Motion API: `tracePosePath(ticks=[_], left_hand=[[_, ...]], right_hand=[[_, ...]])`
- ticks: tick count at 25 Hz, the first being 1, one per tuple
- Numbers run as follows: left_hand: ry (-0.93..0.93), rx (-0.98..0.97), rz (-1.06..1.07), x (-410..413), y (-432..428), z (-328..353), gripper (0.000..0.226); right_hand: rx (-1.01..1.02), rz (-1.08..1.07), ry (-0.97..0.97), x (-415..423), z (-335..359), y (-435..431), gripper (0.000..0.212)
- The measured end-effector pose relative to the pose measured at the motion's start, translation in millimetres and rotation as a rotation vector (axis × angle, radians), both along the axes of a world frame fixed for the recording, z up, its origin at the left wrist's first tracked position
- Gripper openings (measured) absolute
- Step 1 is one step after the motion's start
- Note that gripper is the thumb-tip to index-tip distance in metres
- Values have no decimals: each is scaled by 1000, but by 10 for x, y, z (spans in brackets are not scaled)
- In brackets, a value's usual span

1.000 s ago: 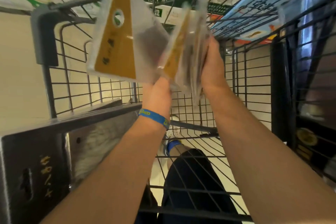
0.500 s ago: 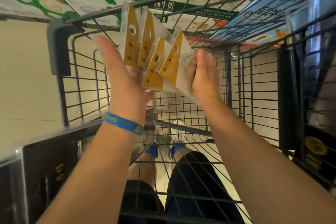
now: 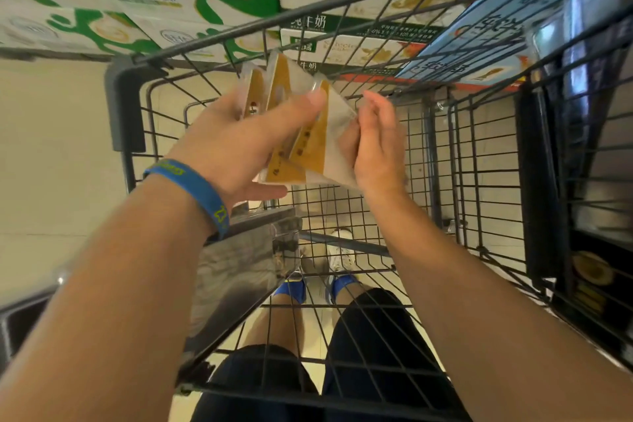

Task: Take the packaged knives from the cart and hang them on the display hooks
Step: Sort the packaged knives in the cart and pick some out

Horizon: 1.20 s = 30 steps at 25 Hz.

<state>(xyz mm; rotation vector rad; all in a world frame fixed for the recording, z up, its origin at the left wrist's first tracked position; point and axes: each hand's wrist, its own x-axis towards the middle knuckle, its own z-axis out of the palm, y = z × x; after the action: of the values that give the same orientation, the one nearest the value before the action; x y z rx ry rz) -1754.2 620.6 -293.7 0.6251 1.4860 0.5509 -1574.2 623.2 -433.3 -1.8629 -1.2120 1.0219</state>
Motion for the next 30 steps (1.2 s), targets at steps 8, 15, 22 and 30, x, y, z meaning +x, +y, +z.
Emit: tracePosePath(ticks=[8,15,22,30], left_hand=[[229,2,280,20,-228,-222,35],[238,-52,439,67,-382,-194,33],[194,-31,552,-35,-571,140,38],[-8,-67,483,82,-286,-136,21]], right_hand=[[19,75,-56,-168,55,-141,51],[-506,-744,-33,601,-242,-440,43],[-748,-917,1093,549,-349,-565,77],[-366,-696,1471,445,-320,-240,70]])
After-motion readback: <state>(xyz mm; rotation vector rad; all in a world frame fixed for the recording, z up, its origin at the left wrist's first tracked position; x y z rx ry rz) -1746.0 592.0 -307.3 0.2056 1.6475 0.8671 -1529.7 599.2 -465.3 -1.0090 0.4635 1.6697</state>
